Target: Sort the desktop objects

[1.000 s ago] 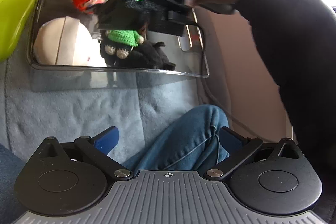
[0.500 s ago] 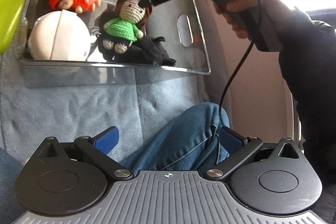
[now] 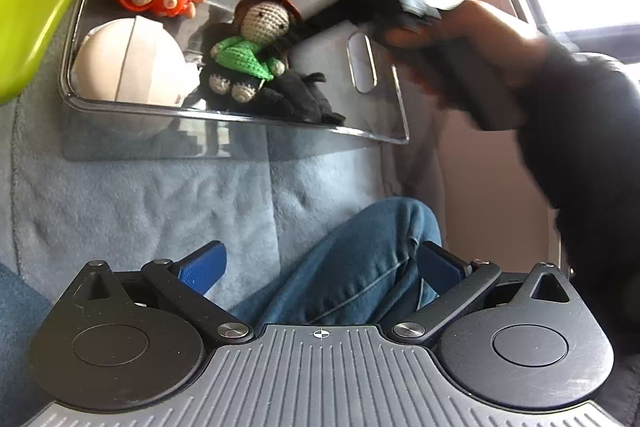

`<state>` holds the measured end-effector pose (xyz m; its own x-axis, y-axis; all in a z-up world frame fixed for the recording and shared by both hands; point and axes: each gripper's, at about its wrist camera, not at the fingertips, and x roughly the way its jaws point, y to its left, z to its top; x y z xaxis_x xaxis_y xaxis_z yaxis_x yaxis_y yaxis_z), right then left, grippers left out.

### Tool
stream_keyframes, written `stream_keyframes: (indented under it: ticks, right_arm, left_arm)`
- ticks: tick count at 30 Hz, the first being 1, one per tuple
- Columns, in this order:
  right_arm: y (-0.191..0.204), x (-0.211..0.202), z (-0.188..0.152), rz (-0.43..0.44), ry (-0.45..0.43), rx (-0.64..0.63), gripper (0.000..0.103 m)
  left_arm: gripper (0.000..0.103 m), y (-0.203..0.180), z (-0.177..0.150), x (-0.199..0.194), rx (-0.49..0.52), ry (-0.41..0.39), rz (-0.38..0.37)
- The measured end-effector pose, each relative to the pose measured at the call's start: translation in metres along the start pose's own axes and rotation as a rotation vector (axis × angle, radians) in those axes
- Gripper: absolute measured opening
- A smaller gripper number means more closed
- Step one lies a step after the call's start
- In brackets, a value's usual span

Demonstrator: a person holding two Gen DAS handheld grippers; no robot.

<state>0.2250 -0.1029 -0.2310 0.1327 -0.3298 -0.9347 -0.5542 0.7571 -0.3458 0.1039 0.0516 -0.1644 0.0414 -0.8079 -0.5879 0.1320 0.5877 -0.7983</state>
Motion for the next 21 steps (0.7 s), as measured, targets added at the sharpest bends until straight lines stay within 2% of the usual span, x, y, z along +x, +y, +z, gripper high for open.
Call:
stream_keyframes:
  ticks: [1,4,5,7,8,9,11,12,13,14,15,16,17,18,21]
  right_arm:
    - [0.002,-0.003,-0.002,0.003,0.050,-0.061,0.093]
    - [0.022,-0.003,-0.021,-0.104,0.169,-0.368,0.094]
    - [0.026,-0.001,-0.027,-0.147,0.188,-0.422,0.094]
    - [0.027,0.006,-0.030,-0.152,0.212,-0.416,0.095]
    - [0.026,0.012,-0.029,-0.128,0.224,-0.385,0.097]
    - [0.024,0.017,-0.026,-0.099,0.227,-0.353,0.103]
    - [0.020,0.025,-0.021,-0.042,0.233,-0.288,0.101]
    - [0.017,0.025,-0.018,-0.020,0.239,-0.253,0.085]
    - [0.014,0.024,-0.015,0.014,0.249,-0.208,0.058]
    - [0.006,0.020,-0.011,0.088,0.276,-0.131,0.046]
    - [-0.002,0.013,-0.007,0.151,0.283,-0.063,0.048]
    - [-0.009,0.003,-0.004,0.186,0.245,-0.026,0.065]
    - [-0.016,-0.008,-0.001,0.182,0.188,-0.002,0.080]
    - [-0.022,-0.018,0.001,0.140,0.130,0.020,0.101]
    - [-0.039,-0.026,0.004,0.032,0.063,0.118,0.102]
  left_arm:
    - [0.103,0.000,0.000,0.002,0.001,0.005,-0.003]
    - [0.103,0.000,0.000,0.007,0.011,0.022,-0.016]
    - [0.103,-0.001,-0.001,0.007,0.013,0.023,-0.018]
    - [0.103,0.000,-0.001,0.006,0.012,0.021,-0.018]
    - [0.103,0.000,-0.002,0.005,0.009,0.018,-0.016]
    - [0.103,0.000,-0.003,0.004,0.007,0.016,-0.014]
    - [0.103,0.001,-0.004,0.001,0.003,0.010,-0.010]
    - [0.103,0.002,-0.004,-0.002,0.001,0.004,-0.010]
    - [0.103,0.002,-0.005,-0.004,-0.002,-0.004,-0.012]
    - [0.103,0.003,-0.004,-0.006,-0.006,-0.010,-0.016]
    - [0.103,0.004,-0.004,-0.006,-0.012,-0.014,-0.019]
    - [0.103,0.005,-0.003,-0.005,-0.015,-0.014,-0.022]
    - [0.103,0.004,-0.003,-0.003,-0.014,-0.010,-0.024]
    - [0.103,0.004,-0.003,-0.001,-0.010,-0.004,-0.026]
    - [0.103,0.000,-0.005,0.003,0.009,0.015,-0.032]
